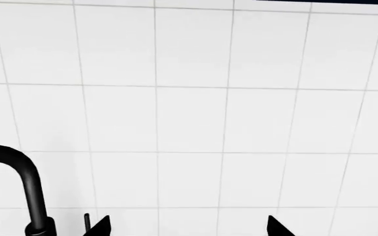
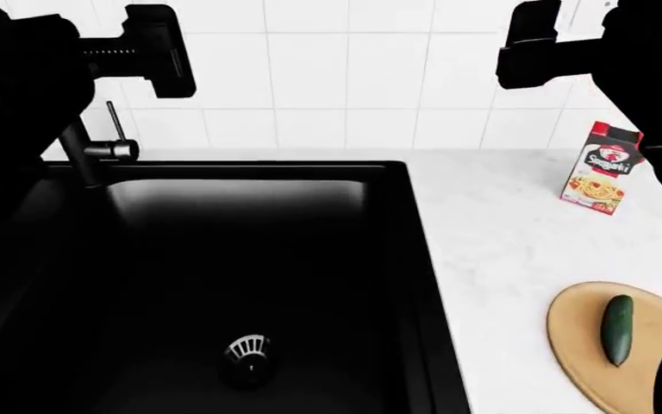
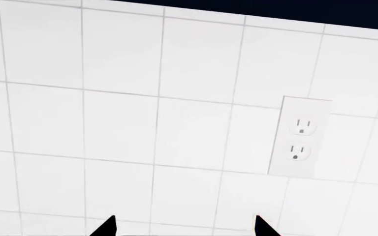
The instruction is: Pick the pickle from the counter and place it in the sink. Then turn on the sink faucet.
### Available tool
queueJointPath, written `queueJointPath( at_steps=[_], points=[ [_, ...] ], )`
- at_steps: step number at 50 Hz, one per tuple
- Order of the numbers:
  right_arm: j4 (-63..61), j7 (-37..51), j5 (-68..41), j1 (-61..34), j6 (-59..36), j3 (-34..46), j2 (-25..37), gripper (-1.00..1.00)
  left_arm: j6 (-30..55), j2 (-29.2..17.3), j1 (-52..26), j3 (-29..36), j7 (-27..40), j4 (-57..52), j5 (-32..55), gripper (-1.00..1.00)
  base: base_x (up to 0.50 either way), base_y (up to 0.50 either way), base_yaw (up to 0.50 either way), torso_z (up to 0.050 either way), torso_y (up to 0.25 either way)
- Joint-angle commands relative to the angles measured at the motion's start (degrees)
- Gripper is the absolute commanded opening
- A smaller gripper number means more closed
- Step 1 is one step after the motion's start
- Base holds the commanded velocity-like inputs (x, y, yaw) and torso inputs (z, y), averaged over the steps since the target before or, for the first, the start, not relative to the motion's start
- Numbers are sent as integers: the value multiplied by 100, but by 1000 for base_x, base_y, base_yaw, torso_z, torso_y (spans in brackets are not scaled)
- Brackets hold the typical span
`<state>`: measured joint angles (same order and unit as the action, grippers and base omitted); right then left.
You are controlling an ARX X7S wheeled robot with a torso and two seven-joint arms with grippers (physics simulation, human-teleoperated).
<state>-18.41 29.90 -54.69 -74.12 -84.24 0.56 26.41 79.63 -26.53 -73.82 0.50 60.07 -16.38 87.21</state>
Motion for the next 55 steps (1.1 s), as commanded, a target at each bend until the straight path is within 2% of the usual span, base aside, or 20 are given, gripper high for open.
queueJointPath(
  at_steps=[1, 7, 10, 12, 19, 23, 25, 31, 55],
  points=[
    [11, 28, -76, 22, 64, 89, 63, 100, -76, -77, 13, 55, 19, -28, 36, 100, 418, 0, 0, 0, 0],
    [-14, 84, -135, 59, 17, 51, 177, 100, -128, -115, 70, 76, 0, -56, 22, 100, 40, 0, 0, 0, 0],
    [-188, 365, -305, 63, -365, -186, 338, 100, -188, -124, 75, 127, -132, -14, -118, 100, 0, 0, 0, 0, 0],
    [-179, 846, -826, 84, -556, -389, 488, 100, -223, -126, 85, 149, -191, 6, -172, 100, 0, 0, 0, 0, 0],
    [398, 3885, -3931, 448, -458, -709, 1215, 100, -349, -166, 108, 226, -411, 91, -394, 100, 0, 0, 0, 0, 0],
    [719, 4984, -5240, 773, -11, -644, 1522, 100, -354, -156, 106, 261, -385, 104, -379, 100, 0, 0, 0, 0, 0],
    [764, 5266, -5576, 917, 164, -609, 1661, 100, -360, -179, 99, 268, -397, 116, -385, 100, 0, 0, 0, 0, 0],
    [752, 5495, -5740, 1273, 440, -658, 1801, 100, -409, -165, 147, 264, -382, 134, -338, 100, 0, 0, 0, 0, 0],
    [449, 4274, -4292, 2491, 391, -877, 1842, 100, -577, -204, 253, 402, -508, 112, -434, 100, 0, 0, 0, 0, 0]
  ],
)
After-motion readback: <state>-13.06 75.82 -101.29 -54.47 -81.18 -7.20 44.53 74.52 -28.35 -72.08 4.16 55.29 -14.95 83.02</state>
